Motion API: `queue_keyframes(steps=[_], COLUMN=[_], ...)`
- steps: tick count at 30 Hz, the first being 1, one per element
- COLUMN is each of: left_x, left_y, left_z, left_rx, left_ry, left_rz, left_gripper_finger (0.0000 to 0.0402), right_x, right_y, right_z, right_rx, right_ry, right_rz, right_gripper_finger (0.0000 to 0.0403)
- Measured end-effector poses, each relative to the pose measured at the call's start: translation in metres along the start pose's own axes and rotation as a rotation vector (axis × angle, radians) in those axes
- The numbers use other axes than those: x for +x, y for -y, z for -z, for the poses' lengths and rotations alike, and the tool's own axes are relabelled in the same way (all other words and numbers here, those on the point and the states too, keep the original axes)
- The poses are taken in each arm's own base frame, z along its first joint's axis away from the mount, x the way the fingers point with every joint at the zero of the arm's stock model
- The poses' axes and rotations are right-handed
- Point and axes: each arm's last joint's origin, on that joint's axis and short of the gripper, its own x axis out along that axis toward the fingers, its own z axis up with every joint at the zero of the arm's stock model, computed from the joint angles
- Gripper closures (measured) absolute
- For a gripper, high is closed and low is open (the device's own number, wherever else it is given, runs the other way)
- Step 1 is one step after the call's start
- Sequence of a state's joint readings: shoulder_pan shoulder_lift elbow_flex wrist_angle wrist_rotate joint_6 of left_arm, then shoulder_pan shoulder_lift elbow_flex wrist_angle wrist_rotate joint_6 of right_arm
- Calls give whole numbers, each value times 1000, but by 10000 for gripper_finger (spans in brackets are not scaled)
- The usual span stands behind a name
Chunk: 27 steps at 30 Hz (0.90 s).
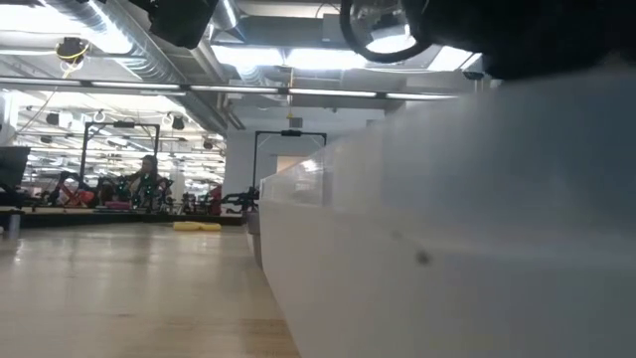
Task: Pack school essentials
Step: Put the yellow scissors into the supply box
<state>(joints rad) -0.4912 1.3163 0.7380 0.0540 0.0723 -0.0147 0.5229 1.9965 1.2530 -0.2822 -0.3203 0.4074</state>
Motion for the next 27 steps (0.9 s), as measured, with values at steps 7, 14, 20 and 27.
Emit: queue_keyframes(steps=[7,14,20,27], left_x=[-1,-1,-3,-9], left_y=[-3,-10,-20,-37], left_z=[-1,-1,1,5], left_rx=[-9,-26,-123,-223], left_ry=[7,8,-8,-40], left_rz=[-44,-72,-128,-189], left_gripper_finger=[5,5,5,5], right_x=[-39,-80,-91,-117], right_y=[-1,3,34,56], right_z=[-19,-35,-35,-32], right_rx=[-27,-162,-59,21], right_ry=[-32,-39,-68,-190], right_rz=[92,499,634,672], right_gripper_finger=[313,313,313,313])
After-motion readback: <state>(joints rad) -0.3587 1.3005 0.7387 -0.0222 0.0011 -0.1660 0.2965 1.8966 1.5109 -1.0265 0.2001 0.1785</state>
